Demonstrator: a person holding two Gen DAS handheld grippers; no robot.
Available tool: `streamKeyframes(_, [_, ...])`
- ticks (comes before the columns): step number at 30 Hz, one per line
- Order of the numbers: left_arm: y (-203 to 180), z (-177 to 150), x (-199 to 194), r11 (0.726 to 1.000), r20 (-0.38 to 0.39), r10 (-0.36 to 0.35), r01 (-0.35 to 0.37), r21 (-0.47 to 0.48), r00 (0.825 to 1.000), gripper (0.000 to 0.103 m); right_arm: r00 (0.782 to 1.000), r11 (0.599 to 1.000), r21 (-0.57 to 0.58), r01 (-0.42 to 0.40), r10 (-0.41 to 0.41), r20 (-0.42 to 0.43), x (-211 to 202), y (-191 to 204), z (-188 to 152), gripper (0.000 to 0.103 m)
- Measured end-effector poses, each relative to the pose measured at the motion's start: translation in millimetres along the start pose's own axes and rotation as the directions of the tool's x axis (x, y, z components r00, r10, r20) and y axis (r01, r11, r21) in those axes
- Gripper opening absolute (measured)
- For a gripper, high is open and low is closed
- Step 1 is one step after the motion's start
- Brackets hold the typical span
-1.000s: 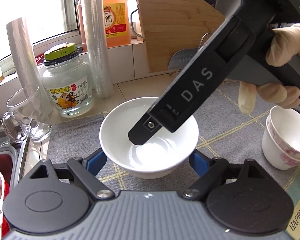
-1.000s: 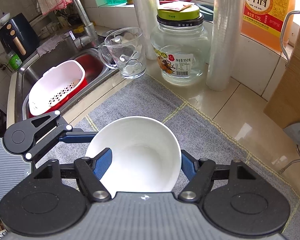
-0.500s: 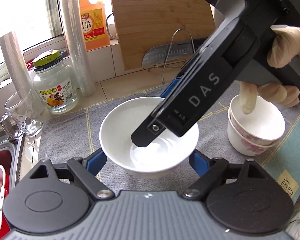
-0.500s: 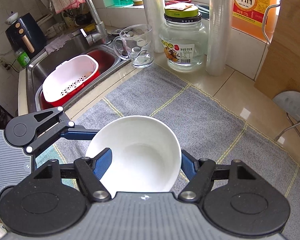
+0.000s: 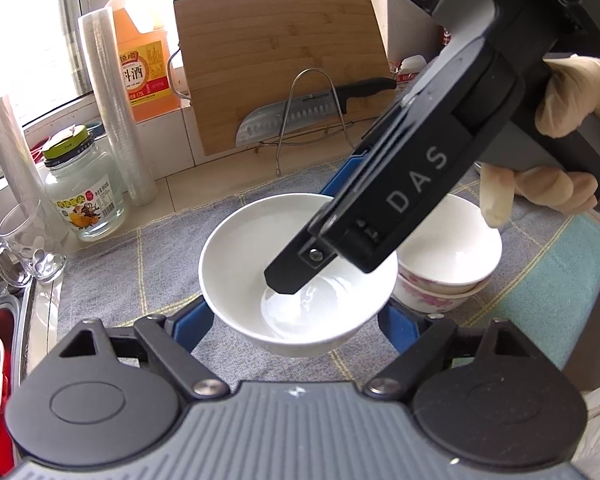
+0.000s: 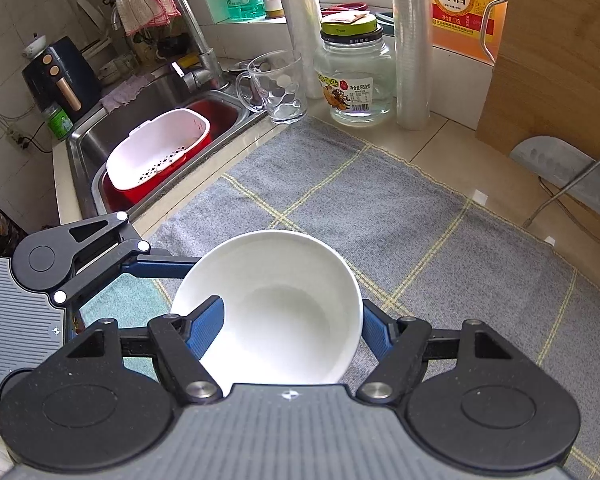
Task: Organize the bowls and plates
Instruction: 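Carry the white bowl with both tools toward the nested bowls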
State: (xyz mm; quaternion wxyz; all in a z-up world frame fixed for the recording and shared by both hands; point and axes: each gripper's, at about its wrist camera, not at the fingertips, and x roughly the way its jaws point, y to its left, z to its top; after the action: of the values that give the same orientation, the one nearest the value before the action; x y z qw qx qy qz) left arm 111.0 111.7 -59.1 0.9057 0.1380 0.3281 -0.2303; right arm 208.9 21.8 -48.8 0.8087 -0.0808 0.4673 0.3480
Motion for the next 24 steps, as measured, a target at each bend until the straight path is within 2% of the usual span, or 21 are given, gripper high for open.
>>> streamKeyframes(15, [-22.3, 15.1, 0.6, 0.996, 0.029, -0.060, 0.058, 0.070, 0.998, 0.088, 0.998, 0.997, 0.061, 0.035, -0.038, 0.041, -37.0, -19.2, -24.8, 0.078])
streamKeyframes(24, [-39.3, 27.9, 8.5, 0.990, 0.057, -0.108, 0.102, 0.102, 0.993, 0.088, 0.994, 0.992, 0.101, 0.079, -0.087, 0.069, -58.2, -34.2, -36.3, 0.078])
